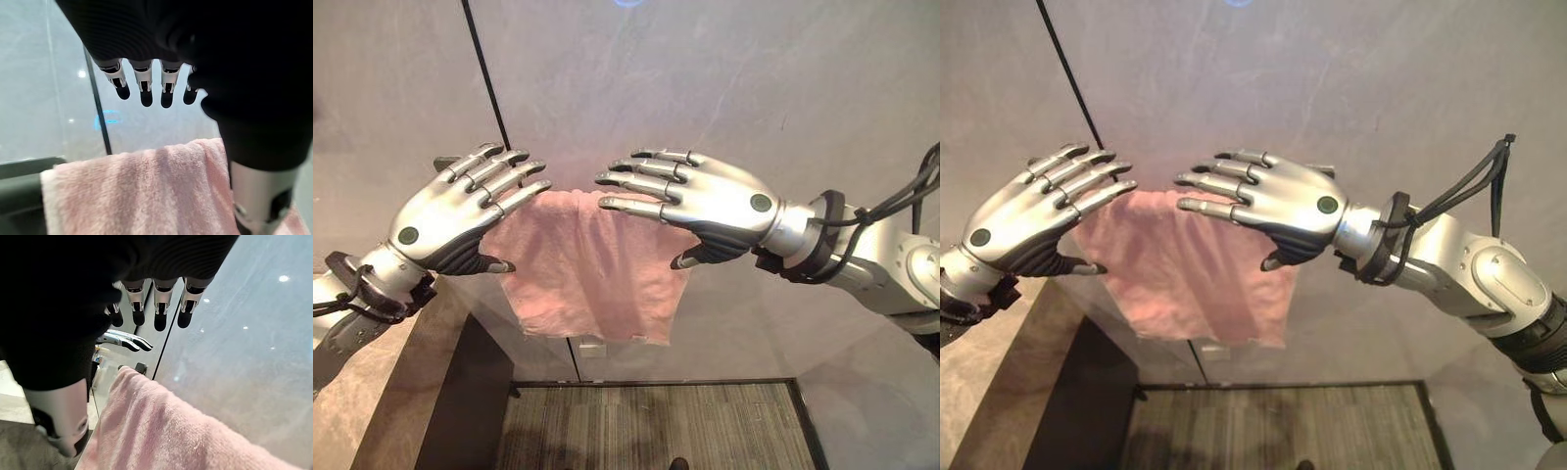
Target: Put brush and paste in cup on sink, flatten towel.
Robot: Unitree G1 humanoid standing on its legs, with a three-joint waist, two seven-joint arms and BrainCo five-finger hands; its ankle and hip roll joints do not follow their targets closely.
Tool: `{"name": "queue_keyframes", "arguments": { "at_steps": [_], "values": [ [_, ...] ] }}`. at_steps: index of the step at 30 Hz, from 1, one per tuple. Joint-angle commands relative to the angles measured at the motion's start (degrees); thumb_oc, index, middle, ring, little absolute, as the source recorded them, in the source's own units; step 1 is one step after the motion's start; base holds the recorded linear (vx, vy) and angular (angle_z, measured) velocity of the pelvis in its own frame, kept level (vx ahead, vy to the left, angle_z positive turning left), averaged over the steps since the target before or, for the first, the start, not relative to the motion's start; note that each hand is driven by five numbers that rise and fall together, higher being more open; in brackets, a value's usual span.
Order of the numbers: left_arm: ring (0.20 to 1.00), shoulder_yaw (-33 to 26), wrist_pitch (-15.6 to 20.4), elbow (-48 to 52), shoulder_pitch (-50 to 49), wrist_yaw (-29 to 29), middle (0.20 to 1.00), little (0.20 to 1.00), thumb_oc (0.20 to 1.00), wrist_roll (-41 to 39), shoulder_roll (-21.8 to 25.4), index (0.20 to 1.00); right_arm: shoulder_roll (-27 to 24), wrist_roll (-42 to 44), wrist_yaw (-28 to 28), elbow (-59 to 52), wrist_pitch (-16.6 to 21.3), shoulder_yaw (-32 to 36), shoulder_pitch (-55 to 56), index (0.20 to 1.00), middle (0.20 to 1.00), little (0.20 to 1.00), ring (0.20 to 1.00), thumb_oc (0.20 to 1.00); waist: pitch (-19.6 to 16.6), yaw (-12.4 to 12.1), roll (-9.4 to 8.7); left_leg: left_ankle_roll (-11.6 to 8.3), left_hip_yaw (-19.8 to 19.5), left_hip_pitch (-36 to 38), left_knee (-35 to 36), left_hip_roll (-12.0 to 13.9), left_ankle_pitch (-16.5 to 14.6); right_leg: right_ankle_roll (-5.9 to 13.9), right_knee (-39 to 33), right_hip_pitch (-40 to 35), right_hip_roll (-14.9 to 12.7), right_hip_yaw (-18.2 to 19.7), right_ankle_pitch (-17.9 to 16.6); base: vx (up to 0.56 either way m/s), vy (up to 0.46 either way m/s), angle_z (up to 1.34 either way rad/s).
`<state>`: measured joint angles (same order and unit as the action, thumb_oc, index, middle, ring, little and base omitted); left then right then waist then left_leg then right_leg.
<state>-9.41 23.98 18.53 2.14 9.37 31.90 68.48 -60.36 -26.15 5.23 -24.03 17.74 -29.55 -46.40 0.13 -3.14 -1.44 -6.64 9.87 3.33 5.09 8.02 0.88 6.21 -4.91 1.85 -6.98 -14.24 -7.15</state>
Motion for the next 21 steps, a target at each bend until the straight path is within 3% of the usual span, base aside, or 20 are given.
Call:
{"name": "queue_keyframes", "arguments": {
  "at_steps": [1,15,21],
  "values": [
    [1.000,2.7,-1.1,-1.8,3.9,0.3,1.000,1.000,1.000,-3.2,4.1,1.000,2.4,1.0,-0.3,2.2,-2.3,-3.3,-5.1,1.000,1.000,1.000,1.000,1.000,-1.1,0.1,-2.15,-0.40,1.2,-2.0,-0.1,-0.6,3.1,5.05,-0.1,-4.0,-4.4,1.2,0.0,0.00,0.000,0.00],
    [1.000,12.8,-1.9,-5.7,13.9,-0.4,1.000,1.000,1.000,-3.0,1.5,1.000,9.6,-0.3,0.7,9.6,-4.3,-8.6,-9.4,1.000,1.000,1.000,1.000,1.000,0.7,-0.6,-2.25,-0.30,1.2,-3.9,-0.1,-0.6,3.6,5.06,-0.1,-2.0,-4.6,1.6,-0.4,0.00,0.000,0.00],
    [1.000,14.1,-2.5,-7.0,15.2,-0.2,1.000,1.000,1.000,-3.0,0.1,1.000,11.7,-0.6,0.8,12.2,-5.0,-10.1,-11.1,1.000,1.000,1.000,1.000,1.000,1.1,-1.2,-2.57,-0.30,1.2,-4.7,-0.1,-0.6,3.7,5.11,-0.1,-1.2,-4.6,1.6,-0.5,0.00,0.000,0.00]
  ]
}}
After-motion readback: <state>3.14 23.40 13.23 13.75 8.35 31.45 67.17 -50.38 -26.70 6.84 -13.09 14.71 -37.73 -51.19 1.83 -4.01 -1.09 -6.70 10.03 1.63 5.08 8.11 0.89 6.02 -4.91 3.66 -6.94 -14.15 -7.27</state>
